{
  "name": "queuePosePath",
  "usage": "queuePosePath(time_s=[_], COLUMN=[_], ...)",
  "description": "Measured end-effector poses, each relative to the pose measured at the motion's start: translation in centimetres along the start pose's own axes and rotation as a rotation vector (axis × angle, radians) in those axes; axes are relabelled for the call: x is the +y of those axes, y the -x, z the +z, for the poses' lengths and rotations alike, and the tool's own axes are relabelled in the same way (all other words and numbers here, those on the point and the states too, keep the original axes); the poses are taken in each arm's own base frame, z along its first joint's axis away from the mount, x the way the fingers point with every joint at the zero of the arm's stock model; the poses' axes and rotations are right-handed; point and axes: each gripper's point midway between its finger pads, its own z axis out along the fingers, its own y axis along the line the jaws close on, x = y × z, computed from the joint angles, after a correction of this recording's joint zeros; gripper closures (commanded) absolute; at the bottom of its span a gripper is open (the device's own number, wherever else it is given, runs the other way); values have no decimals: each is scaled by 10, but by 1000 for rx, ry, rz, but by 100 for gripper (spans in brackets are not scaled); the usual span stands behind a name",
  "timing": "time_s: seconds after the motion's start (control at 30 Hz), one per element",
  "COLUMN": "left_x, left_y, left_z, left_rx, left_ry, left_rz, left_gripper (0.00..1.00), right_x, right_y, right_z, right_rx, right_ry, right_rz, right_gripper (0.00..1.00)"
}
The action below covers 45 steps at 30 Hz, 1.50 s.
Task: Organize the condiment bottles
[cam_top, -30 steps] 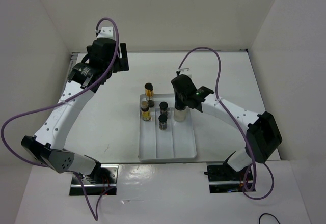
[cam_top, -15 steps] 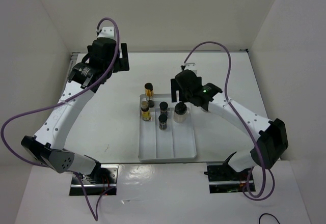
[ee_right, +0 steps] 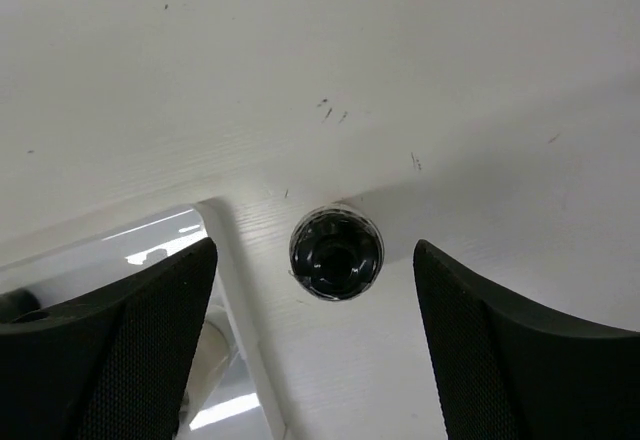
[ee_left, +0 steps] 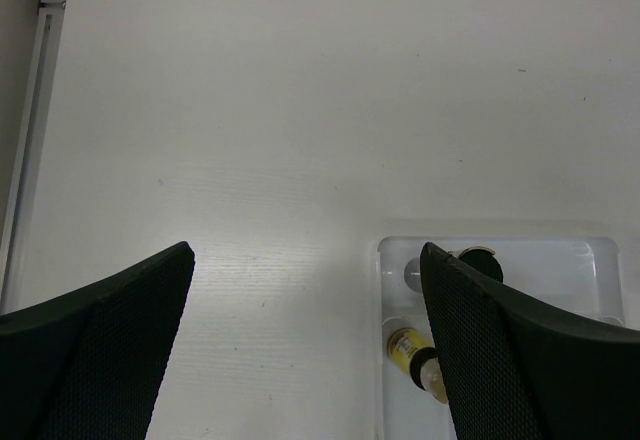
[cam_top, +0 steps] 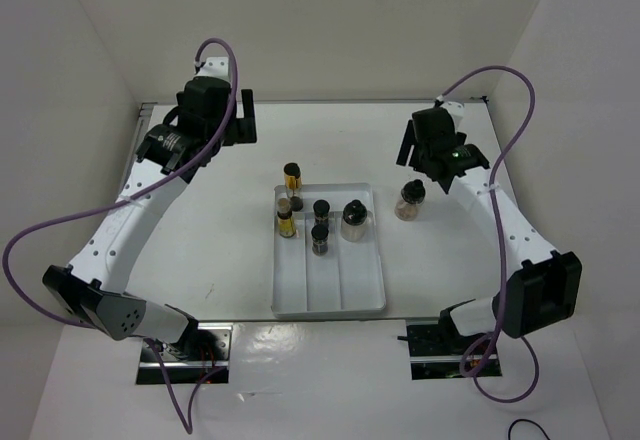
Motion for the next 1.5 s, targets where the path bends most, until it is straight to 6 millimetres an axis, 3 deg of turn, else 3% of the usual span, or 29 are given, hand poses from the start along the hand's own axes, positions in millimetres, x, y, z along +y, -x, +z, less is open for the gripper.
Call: queuePosePath(time_s=[0.13, 0.4, 0.5, 0.83, 1.17, 1.4, 1.5], left_x=[-2, -4, -4, -1, 0, 1, 1], left_y=[-2, -3, -6, -8, -11, -11, -11], left_z=[0, 0, 1, 3, 5, 5, 5], left_rx=[5, 8, 15, 21, 26, 26, 26], left_ry=[-10, -24, -24, -15, -8, -6, -6], left_rz=[1, 1, 3, 5, 12, 12, 13], left_gripper=[0, 0, 0, 0, 0, 0, 0], right_x=[-5, -11, -11, -17, -16, -14, -13], right_y=[-12, -50, -58, -60, -77, -77, -77], right_z=[9, 34, 40, 44, 47, 49, 49], right_rx=[36, 144, 166, 176, 219, 218, 216], right_ry=[-21, -70, -78, -91, -70, -61, -58], right_rz=[-26, -85, -96, -82, -69, -57, -54], right_gripper=[26, 32, 40, 46, 54, 72, 85])
